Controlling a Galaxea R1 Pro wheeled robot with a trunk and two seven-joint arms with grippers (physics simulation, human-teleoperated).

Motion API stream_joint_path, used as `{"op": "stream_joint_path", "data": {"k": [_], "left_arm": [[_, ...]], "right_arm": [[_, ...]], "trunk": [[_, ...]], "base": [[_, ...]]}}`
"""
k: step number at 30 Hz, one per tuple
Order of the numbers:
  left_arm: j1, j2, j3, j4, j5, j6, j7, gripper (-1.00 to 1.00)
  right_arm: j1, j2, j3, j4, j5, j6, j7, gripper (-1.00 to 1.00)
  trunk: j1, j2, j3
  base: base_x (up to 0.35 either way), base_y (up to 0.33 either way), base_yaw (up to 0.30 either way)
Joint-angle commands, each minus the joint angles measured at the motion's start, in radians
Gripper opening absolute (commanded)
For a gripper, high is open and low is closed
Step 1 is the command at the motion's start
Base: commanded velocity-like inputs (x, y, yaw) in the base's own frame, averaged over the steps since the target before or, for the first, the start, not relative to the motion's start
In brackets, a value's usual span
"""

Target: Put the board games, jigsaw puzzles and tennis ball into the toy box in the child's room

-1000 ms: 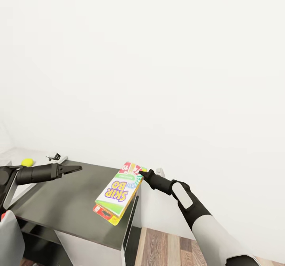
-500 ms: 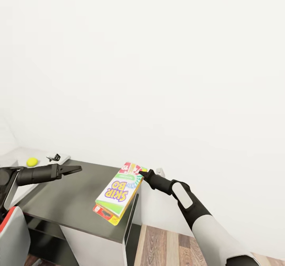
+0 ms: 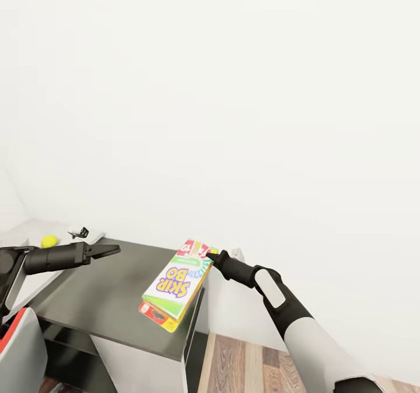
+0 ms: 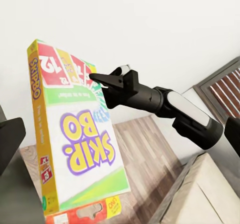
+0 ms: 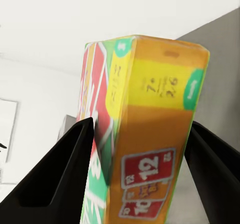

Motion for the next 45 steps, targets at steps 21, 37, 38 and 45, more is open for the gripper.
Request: {"op": "stream_joint_path", "data": {"k": [21,37,38,45], "left_arm": [[-0.001,-0.001,-0.001,0.000,0.000,0.012,-0.004,1.00],[-0.001,-0.001,-0.002,0.000,-0.001,0.012,-0.004,1.00],[-0.001,-0.001,-0.002,0.000,-0.001,0.012,-0.004,1.00],[-0.001,-0.001,-0.004,0.000,-0.001,0.011,-0.004,1.00]], "right_arm": [[0.000,0.005,0.001,-0.004,-0.004,-0.004,0.011,-1.00],[0.000,0.008,0.001,-0.004,-0.005,-0.005,0.012,-1.00],[0.000,0.008,0.001,-0.004,-0.006,-0.005,0.012,-1.00],[0.000,0.008,0.001,-0.003,-0.007,-0.004,0.011,-1.00]], "trunk": [[-0.081,0.146,0.065],[-0.142,0.258,0.115],[-0.146,0.265,0.118],[-0.173,0.314,0.140]], "base": [[-0.099,0.000,0.000],[-0.009,0.000,0.000],[0.000,0.000,0.000],[0.000,0.000,0.000]]}}
